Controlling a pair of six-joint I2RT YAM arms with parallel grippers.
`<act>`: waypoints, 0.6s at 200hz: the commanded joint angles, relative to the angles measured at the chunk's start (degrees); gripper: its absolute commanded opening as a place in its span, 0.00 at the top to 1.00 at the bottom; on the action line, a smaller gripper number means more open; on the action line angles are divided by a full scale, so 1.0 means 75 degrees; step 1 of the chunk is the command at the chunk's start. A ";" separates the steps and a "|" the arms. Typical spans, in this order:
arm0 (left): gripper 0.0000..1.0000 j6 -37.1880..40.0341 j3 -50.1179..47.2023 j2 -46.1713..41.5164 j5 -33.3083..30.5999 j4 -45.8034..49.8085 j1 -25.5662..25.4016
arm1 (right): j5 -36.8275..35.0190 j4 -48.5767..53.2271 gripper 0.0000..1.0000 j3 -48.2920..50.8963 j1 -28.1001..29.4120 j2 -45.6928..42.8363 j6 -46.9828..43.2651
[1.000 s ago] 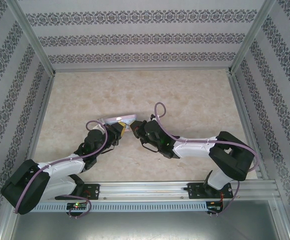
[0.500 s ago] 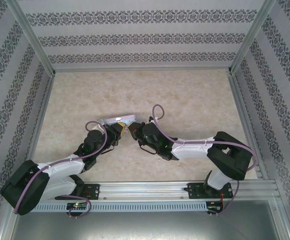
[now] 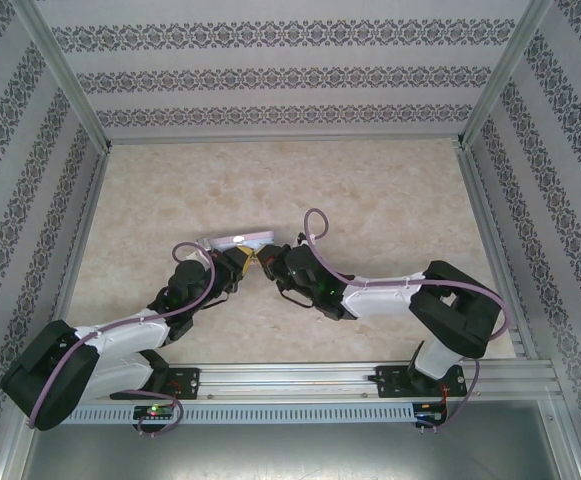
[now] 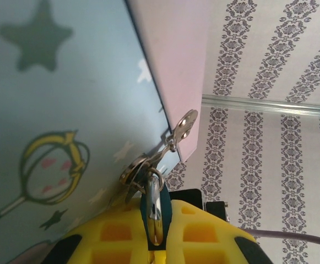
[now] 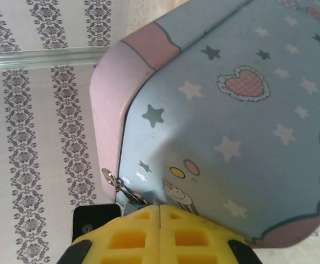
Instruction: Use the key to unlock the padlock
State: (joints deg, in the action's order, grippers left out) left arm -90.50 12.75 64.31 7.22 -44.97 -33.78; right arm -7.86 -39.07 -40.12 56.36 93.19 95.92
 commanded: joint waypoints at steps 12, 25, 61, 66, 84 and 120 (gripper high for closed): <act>1.00 0.0049 0.0028 -0.0223 0.0427 -0.0625 -0.0090 | 0.0327 -0.0320 1.00 -0.0222 -0.0142 0.0254 -0.0179; 1.00 0.0055 0.0016 -0.0240 0.0405 -0.0612 -0.0090 | 0.0333 -0.0336 1.00 -0.0220 -0.0155 0.0267 -0.0197; 1.00 0.0112 -0.0024 -0.0376 0.0219 -0.0220 -0.0090 | 0.0309 -0.0287 1.00 0.0031 -0.0184 0.0043 -0.0234; 1.00 0.0126 -0.0045 -0.0417 0.0173 -0.0166 -0.0090 | 0.0319 -0.0293 1.00 0.0102 -0.0190 -0.0007 -0.0247; 1.00 0.0145 -0.0078 -0.0521 0.0052 0.0055 -0.0078 | 0.0339 -0.0140 1.00 0.0380 -0.0243 -0.0249 -0.0249; 1.00 0.0192 -0.0130 -0.0664 -0.0071 0.0294 -0.0066 | 0.0369 0.0129 1.00 0.0927 -0.0272 -0.0787 -0.0322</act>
State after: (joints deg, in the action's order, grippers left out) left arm -90.45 12.01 61.14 7.03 -41.98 -33.80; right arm -5.02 -40.36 -35.88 54.94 90.17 95.46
